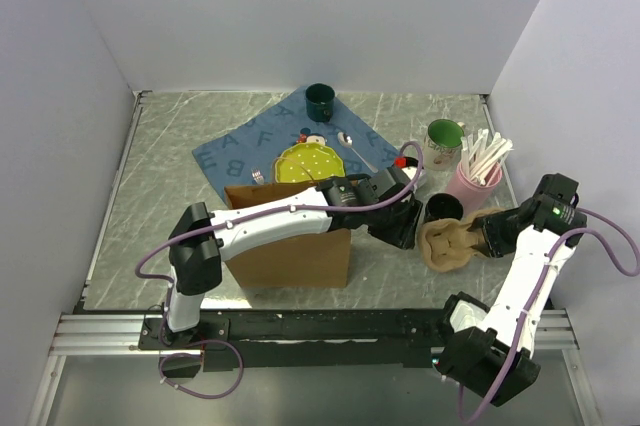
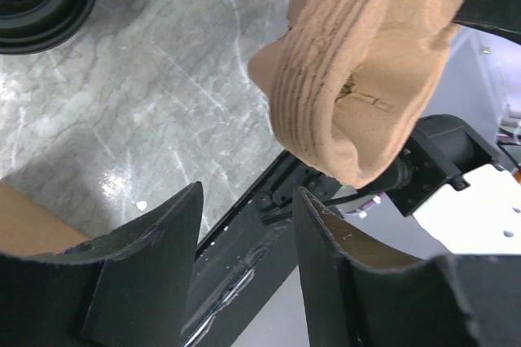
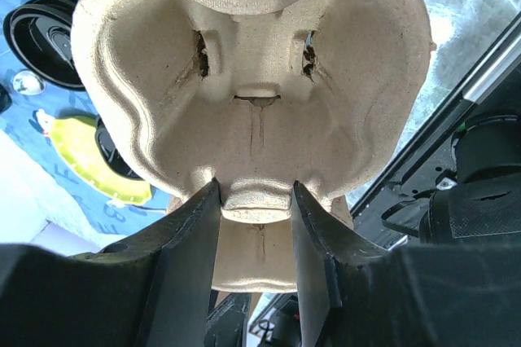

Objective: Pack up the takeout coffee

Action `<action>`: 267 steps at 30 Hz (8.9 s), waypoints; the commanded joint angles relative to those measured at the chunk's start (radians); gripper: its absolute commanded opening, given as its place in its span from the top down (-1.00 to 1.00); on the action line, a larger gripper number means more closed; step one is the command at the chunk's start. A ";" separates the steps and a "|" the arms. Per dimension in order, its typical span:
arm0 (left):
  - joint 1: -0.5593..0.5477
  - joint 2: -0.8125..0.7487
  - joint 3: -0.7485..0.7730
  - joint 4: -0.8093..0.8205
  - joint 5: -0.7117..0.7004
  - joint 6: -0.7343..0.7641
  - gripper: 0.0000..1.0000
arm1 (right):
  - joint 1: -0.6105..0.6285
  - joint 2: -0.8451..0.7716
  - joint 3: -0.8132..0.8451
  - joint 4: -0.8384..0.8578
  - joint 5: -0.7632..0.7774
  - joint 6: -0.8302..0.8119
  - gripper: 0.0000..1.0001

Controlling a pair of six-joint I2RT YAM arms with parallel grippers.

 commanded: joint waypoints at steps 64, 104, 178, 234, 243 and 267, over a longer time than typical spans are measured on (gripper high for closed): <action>0.044 -0.040 0.123 -0.043 -0.092 0.076 -0.23 | 0.103 0.100 0.140 -0.136 0.058 -0.258 -0.02; 0.044 -0.642 -0.155 0.118 -0.386 0.102 -0.36 | 1.048 0.088 -0.266 0.284 0.295 -0.192 0.13; 0.046 -0.609 -0.163 0.150 -0.383 0.079 -0.33 | 1.094 0.122 -0.286 0.341 0.170 -0.252 0.74; 0.044 -0.678 -0.172 0.082 -0.501 0.087 -0.34 | 1.094 -0.023 -0.007 -0.036 0.383 -0.090 0.88; 0.044 -0.684 -0.179 0.072 -0.503 0.090 -0.35 | 1.122 -0.007 0.044 0.009 0.340 -0.125 0.88; 0.038 -0.603 -0.021 0.036 -0.151 0.318 -0.18 | 1.122 0.037 0.165 -0.050 0.414 -0.087 0.91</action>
